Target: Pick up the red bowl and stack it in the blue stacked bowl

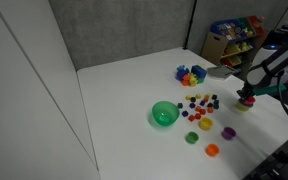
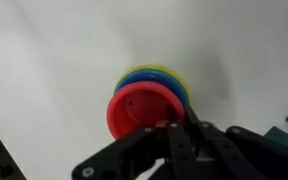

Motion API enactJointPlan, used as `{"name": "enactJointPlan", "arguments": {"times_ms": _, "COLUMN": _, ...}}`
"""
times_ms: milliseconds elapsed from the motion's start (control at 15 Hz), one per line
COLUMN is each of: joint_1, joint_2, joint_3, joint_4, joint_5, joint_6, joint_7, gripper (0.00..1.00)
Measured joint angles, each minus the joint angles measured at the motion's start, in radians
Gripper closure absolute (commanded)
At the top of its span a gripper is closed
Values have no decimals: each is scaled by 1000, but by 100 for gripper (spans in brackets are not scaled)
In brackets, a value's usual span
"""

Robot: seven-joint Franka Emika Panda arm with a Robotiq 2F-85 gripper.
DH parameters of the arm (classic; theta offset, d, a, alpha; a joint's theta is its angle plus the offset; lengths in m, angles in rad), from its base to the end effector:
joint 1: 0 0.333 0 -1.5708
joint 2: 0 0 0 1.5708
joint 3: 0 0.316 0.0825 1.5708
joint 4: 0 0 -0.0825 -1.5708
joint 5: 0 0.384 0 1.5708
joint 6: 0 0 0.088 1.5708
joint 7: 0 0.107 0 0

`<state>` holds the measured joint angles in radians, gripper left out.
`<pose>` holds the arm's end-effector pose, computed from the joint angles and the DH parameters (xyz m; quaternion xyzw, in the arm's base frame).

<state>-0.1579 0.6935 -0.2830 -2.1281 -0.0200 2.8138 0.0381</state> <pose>0.5016 -0.2451 0.0918 0.9762 -0.1959 -0.0106 0.0924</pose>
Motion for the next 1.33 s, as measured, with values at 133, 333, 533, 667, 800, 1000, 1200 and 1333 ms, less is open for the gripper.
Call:
{"name": "enactJointPlan", "arguments": {"times_ms": 133, "joint_1": 0, "joint_2": 0, "joint_3": 3, "joint_4": -7, "joint_5": 0, "joint_6": 0, "joint_7": 0, "gripper": 96}}
{"name": "enactJointPlan", "arguments": {"times_ms": 333, "joint_1": 1, "joint_2": -1, "joint_3": 11, "joint_4": -25, "joint_5": 0, "joint_6": 0, "joint_7": -1, "gripper": 96}}
{"name": "enactJointPlan", "arguments": {"times_ms": 533, "joint_1": 1, "joint_2": -19, "joint_3": 26, "joint_4": -53, "joint_5": 0, "joint_6": 0, "joint_7": -3, "gripper": 96}}
{"name": "enactJointPlan", "arguments": {"times_ms": 667, "joint_1": 1, "joint_2": -37, "joint_3": 39, "joint_4": -80, "joint_5": 0, "joint_6": 0, "joint_7": -5, "gripper": 96}}
{"name": "enactJointPlan", "arguments": {"times_ms": 800, "joint_1": 1, "joint_2": -60, "joint_3": 55, "joint_4": -112, "joint_5": 0, "joint_6": 0, "joint_7": -6, "gripper": 96}}
{"name": "enactJointPlan", "arguments": {"times_ms": 1000, "joint_1": 1, "joint_2": -98, "joint_3": 79, "joint_4": -159, "joint_5": 0, "joint_6": 0, "joint_7": -7, "gripper": 96}}
{"name": "enactJointPlan", "arguments": {"times_ms": 1200, "joint_1": 1, "joint_2": -131, "joint_3": 95, "joint_4": -196, "joint_5": 0, "joint_6": 0, "joint_7": -7, "gripper": 64}}
{"name": "enactJointPlan", "arguments": {"times_ms": 1333, "joint_1": 1, "joint_2": -147, "joint_3": 98, "joint_4": -214, "joint_5": 0, "joint_6": 0, "joint_7": -8, "gripper": 49}}
